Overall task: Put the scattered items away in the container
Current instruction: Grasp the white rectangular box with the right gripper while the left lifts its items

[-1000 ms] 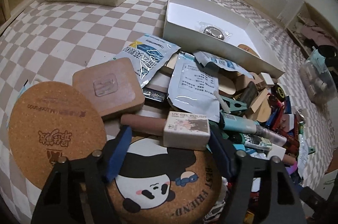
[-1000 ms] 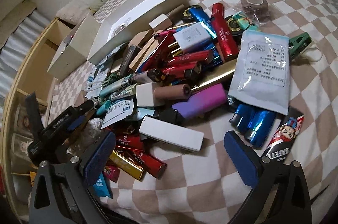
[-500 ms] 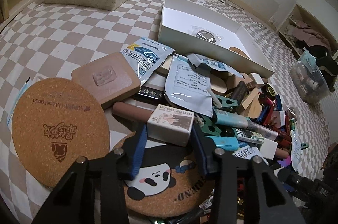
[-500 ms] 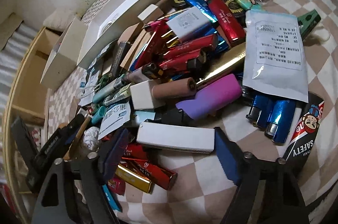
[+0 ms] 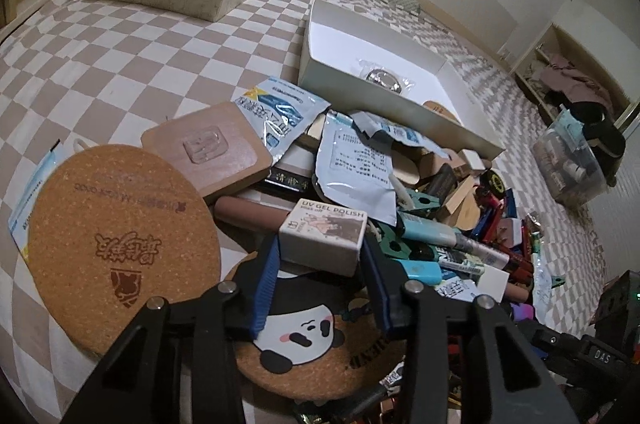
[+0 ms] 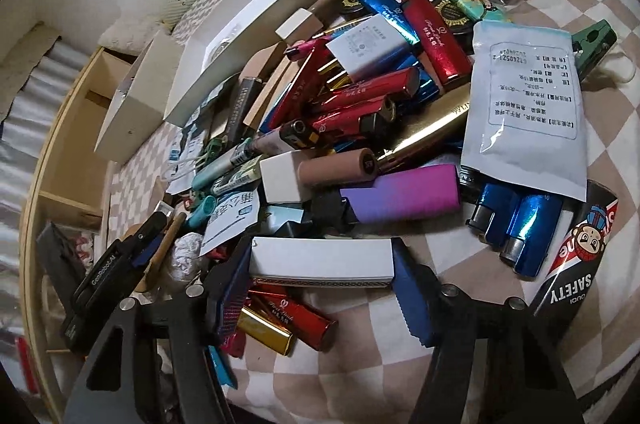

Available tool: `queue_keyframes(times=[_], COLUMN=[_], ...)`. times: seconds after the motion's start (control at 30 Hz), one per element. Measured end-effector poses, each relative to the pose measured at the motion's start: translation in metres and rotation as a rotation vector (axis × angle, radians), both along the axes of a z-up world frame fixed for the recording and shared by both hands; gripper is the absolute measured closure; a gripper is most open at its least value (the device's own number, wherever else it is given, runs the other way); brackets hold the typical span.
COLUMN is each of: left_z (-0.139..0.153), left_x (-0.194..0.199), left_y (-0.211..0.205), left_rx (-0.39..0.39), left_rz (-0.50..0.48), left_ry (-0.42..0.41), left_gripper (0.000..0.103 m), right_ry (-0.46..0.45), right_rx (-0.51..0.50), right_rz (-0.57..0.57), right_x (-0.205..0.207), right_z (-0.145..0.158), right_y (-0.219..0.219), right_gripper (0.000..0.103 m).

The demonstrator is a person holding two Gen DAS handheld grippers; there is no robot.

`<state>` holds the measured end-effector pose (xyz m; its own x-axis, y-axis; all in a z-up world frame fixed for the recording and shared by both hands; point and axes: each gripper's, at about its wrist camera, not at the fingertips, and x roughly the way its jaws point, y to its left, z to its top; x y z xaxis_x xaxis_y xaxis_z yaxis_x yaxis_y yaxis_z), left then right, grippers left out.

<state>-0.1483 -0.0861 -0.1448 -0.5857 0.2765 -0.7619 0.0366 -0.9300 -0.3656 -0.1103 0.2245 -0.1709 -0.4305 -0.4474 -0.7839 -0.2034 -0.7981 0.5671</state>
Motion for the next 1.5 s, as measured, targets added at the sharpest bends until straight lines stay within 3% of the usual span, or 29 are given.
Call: queue_keyframes(times=[0.3, 0.73, 1.0, 1.3, 1.5], left_z=[0.006, 0.021, 0.036, 0.036, 0.051], left_x=[0.004, 0.013, 0.028, 0.038, 0.031], left_y=[0.008, 0.043, 0.048, 0.056, 0.059], left_rx=[-0.002, -0.028, 0.0, -0.027, -0.053], left_rz=[-0.022, -0.158, -0.145, -0.105, -0.09], left_ry=[0.02, 0.101, 0.117, 0.079, 0.108], left_gripper=[0.064, 0.064, 0.064, 0.064, 0.064], right_ry=[0.005, 0.03, 0.069, 0.133, 0.185], right_rx=[-0.014, -0.01, 0.036, 0.12, 0.184], right_rz=[0.004, 0.006, 0.026, 0.072, 0.096], right_x=[0.002, 0.003, 0.007, 0.004, -0.017], right_z=[0.001, 0.009, 0.018, 0.034, 0.053], right_y=[0.004, 0.007, 0.004, 0.0, 0.003], right_gripper=[0.037, 0.037, 0.037, 0.037, 0.037])
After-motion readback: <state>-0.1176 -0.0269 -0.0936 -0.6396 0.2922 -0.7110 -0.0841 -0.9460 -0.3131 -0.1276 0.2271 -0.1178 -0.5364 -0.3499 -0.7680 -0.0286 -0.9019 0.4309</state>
